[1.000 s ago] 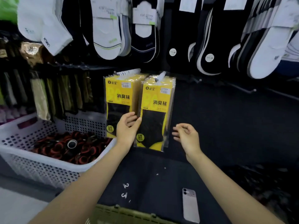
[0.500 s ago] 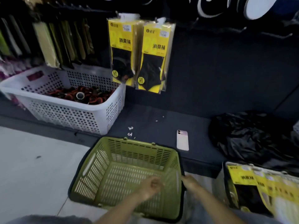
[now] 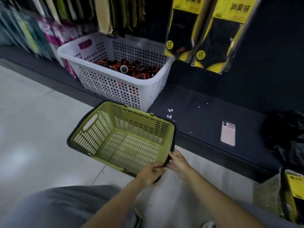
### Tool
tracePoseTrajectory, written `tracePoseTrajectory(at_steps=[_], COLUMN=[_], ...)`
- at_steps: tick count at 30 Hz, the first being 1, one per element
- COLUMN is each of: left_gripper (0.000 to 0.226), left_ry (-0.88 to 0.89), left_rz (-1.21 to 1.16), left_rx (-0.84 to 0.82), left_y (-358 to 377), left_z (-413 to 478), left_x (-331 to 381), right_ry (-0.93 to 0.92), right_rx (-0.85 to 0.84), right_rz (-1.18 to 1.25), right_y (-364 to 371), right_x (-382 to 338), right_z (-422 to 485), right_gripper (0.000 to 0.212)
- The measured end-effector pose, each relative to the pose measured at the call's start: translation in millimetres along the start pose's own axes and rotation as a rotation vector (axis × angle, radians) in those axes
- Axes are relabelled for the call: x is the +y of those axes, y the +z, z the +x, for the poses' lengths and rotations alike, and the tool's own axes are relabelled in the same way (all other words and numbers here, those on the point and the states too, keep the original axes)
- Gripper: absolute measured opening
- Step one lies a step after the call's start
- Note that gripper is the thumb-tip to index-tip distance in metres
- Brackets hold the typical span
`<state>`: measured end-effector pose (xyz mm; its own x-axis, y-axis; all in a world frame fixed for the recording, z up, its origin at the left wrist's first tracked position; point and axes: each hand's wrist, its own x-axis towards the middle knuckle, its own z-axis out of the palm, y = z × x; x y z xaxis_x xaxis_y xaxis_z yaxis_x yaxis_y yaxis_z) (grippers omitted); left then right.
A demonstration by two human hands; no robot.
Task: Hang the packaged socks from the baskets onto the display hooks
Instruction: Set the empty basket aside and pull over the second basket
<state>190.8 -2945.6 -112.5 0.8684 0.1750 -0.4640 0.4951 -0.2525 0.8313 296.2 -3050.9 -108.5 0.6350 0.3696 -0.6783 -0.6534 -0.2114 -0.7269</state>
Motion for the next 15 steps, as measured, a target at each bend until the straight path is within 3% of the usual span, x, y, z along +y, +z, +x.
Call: tracePoseTrajectory(at_steps=[4,7,12,15], left_gripper=[0.023,0.024,0.053,0.054], left_ry=[0.012,-0.028,-0.01,0.12], left_rz=[0.047,0.081,0.218,0.233], left_rx=[0.082,0.082,0.098,0.046], left_y=[-45.6,-59.1,-51.1,-20.6], left_z=[5.2,11.6,30.8,46.1], left_x=[-11.5,-8.9,29.1,73.2], right_ry=[0.032,0.065,-0.022,-0.136], right_rx=[-0.145,-0.155,0.089,0.258], right_rz=[0.095,0.083,-0.134,-0.296], right_y=[47.7,53.1,-21.8,-96.8], right_x=[-10.2,-9.3,-14.8,-25.6], right_z=[12.3,9.4,-22.6,-60.3], right_gripper=[0.037,0.038,0.039,0.036])
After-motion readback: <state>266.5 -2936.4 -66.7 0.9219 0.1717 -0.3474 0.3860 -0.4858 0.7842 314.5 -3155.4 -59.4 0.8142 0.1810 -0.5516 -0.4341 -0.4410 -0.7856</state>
